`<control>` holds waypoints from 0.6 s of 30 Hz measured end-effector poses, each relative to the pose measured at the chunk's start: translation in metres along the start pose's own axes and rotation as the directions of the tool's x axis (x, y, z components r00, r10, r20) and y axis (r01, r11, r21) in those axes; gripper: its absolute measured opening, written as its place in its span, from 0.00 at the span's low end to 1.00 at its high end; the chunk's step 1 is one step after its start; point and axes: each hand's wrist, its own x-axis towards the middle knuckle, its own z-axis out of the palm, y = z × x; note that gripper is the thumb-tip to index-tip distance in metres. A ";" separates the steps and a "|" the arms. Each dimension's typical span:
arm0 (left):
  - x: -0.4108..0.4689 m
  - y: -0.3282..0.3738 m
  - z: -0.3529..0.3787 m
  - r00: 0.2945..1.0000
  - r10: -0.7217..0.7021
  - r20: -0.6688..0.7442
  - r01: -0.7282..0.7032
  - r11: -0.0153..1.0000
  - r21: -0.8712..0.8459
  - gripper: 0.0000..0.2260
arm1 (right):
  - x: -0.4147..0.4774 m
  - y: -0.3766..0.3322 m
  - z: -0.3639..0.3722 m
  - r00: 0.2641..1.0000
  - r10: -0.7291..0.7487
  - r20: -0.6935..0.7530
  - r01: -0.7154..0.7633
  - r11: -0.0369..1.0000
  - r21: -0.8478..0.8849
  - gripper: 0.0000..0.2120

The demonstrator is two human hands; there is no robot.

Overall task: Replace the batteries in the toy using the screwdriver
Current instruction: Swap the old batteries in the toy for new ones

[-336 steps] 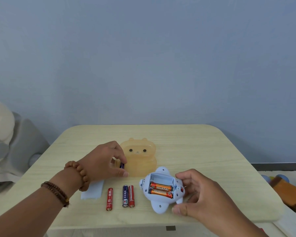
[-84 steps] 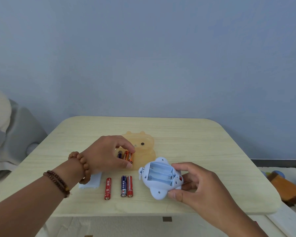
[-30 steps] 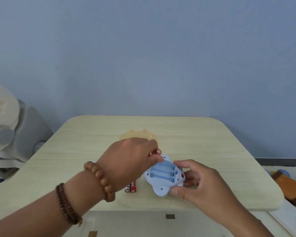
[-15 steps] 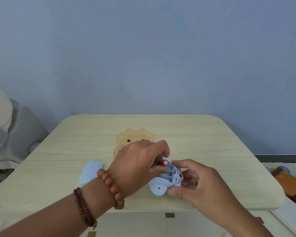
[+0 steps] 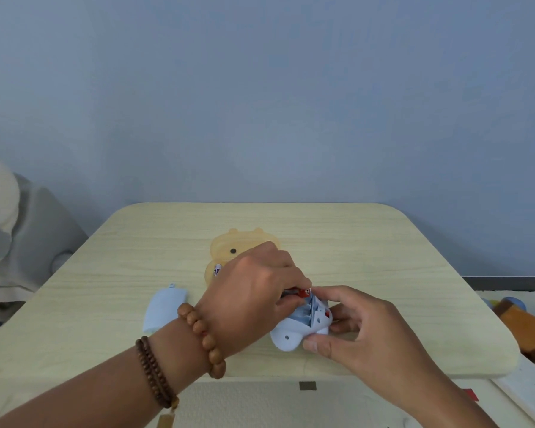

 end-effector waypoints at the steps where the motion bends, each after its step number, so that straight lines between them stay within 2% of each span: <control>1: 0.001 0.001 -0.001 1.000 0.007 0.002 -0.007 1.000 0.012 0.06 | 0.000 0.001 0.000 1.000 0.000 -0.002 0.000 1.000 -0.001 0.25; 4: 0.004 0.002 -0.002 0.999 0.030 0.018 -0.031 0.998 0.059 0.09 | 0.000 0.002 0.001 1.000 -0.005 -0.009 0.005 1.000 0.001 0.26; 11: 0.005 -0.001 -0.002 0.996 0.058 0.065 -0.063 0.995 0.074 0.04 | 0.001 0.000 0.001 0.999 -0.049 0.000 0.049 0.999 -0.017 0.27; 14: 0.005 -0.001 -0.002 0.995 0.035 0.095 -0.043 0.996 0.081 0.08 | 0.001 -0.003 0.000 0.998 -0.059 0.005 0.059 0.998 -0.019 0.27; 18: 0.005 -0.002 -0.002 0.993 0.004 0.115 -0.010 0.999 0.048 0.05 | 0.003 -0.005 -0.001 0.999 -0.052 0.003 0.052 0.999 0.010 0.26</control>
